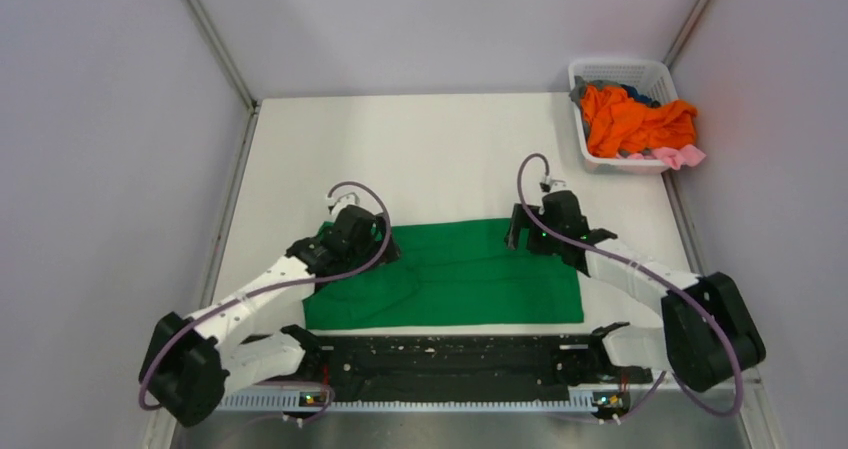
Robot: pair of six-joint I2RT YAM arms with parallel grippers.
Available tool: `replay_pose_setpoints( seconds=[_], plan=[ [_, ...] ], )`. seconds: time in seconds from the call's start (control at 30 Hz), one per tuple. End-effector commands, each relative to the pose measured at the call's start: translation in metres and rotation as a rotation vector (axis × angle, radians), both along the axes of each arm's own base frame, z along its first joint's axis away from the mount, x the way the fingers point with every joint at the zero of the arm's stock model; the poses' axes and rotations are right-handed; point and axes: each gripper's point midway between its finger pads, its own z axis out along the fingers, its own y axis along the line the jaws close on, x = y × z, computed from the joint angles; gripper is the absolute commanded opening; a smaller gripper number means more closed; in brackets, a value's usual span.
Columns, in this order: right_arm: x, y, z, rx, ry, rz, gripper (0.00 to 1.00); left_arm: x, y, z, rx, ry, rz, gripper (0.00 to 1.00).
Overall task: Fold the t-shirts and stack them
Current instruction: Rotate the tshirt 90 degrees
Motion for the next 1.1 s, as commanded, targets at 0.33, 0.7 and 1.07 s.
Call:
replay_pose_setpoints(
  seconds=[0.33, 0.7, 1.07],
  plan=[
    [-0.052, 0.032, -0.042, -0.091, 0.218, 0.138, 0.99, 0.122, 0.025, -0.072, 0.126, 0.115, 0.186, 0.99],
    [-0.128, 0.087, -0.016, 0.085, 0.241, 0.356, 0.99, 0.317, -0.101, -0.075, -0.163, 0.136, -0.089, 0.99],
    [-0.108, 0.164, -0.007, 0.147, 0.132, 0.560, 0.99, 0.401, -0.216, -0.033, -0.709, -0.205, -0.249, 0.99]
  ],
)
